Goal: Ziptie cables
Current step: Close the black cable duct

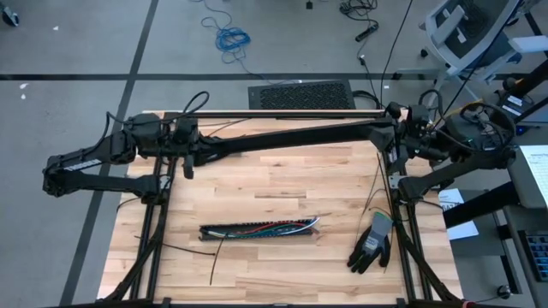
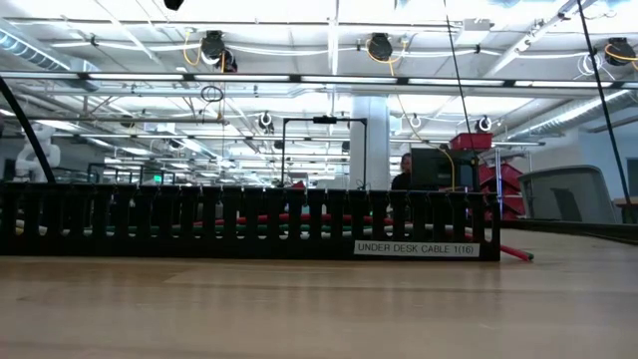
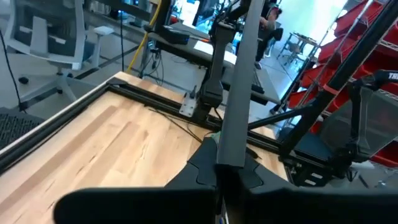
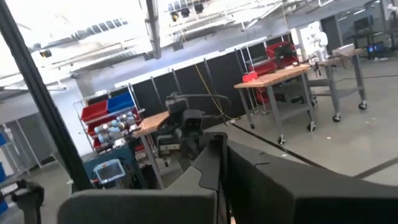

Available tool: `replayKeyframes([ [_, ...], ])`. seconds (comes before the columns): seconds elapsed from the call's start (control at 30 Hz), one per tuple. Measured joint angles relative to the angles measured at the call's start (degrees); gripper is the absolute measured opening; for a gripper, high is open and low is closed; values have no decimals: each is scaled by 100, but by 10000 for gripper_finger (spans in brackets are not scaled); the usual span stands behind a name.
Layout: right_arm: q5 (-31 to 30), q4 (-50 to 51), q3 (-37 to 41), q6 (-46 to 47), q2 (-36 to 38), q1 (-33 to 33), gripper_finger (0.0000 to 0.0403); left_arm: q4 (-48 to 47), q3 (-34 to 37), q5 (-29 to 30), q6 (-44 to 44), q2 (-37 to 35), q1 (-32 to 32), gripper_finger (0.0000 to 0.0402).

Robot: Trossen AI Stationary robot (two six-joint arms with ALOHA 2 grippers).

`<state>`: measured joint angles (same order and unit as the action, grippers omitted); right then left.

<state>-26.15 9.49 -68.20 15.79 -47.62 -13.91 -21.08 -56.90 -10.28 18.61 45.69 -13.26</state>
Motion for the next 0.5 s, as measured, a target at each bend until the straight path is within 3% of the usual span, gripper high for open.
replayKeyframes([
  [0.23, -6, 443, -1, -57, -36, 0, 19, -264, 0, 589, -70, 0, -2, 4],
  [0.5, -238, 723, 19, 490, -135, 0, 149, -654, 0, 1458, -623, 0, 0, 4],
])
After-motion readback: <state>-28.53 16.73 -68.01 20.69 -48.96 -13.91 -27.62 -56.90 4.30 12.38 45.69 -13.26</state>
